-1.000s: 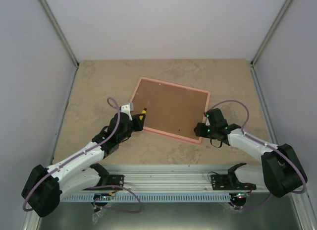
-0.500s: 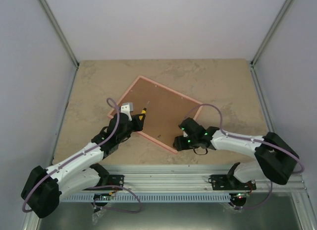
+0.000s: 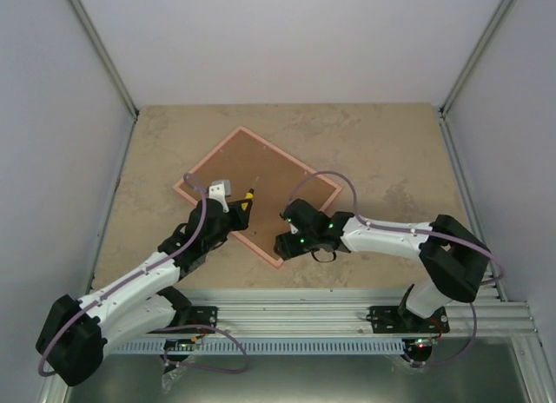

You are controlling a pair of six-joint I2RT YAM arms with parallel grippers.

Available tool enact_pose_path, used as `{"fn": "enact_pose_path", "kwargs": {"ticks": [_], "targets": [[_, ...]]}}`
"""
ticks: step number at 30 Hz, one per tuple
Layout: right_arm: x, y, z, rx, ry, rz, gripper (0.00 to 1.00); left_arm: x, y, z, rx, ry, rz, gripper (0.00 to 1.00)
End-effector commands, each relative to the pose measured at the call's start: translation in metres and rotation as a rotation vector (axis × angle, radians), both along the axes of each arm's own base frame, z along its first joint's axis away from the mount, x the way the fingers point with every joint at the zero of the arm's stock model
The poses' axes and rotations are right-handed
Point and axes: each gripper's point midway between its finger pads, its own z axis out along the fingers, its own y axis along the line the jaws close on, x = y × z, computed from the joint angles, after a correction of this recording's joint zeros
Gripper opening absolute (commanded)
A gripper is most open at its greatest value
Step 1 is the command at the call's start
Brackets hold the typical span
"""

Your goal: Take the photo out of the frame

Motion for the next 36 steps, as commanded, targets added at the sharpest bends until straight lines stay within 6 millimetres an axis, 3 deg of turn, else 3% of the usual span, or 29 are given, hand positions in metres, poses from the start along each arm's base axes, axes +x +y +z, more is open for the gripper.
{"fn": "enact_pose_path", "kwargs": {"ticks": [1, 3, 8, 13, 20, 28, 36], "targets": [[0.024, -0.018, 0.03, -0.051, -0.144, 0.009, 0.67, 0.002, 0.006, 0.002, -0.005, -0.014, 0.019, 0.0], [0.042, -0.029, 0.046, -0.018, -0.19, -0.008, 0.67, 0.002, 0.004, 0.003, -0.011, -0.012, 0.011, 0.0], [0.112, -0.065, 0.083, 0.073, -0.313, -0.075, 0.69, 0.001, -0.004, 0.0, -0.025, 0.002, -0.027, 0.0], [0.178, -0.092, 0.092, 0.084, -0.403, -0.092, 0.72, 0.0, -0.009, -0.002, -0.024, 0.006, -0.053, 0.0], [0.236, -0.092, 0.059, 0.084, -0.39, 0.026, 0.72, 0.002, -0.011, -0.008, -0.003, 0.006, -0.064, 0.0], [0.272, -0.106, 0.007, -0.003, -0.349, 0.08, 0.71, 0.006, -0.007, -0.012, 0.036, 0.005, -0.045, 0.0], [0.272, -0.101, -0.026, 0.019, -0.263, 0.129, 0.6, 0.01, -0.011, -0.021, 0.055, 0.027, -0.054, 0.0]]}}
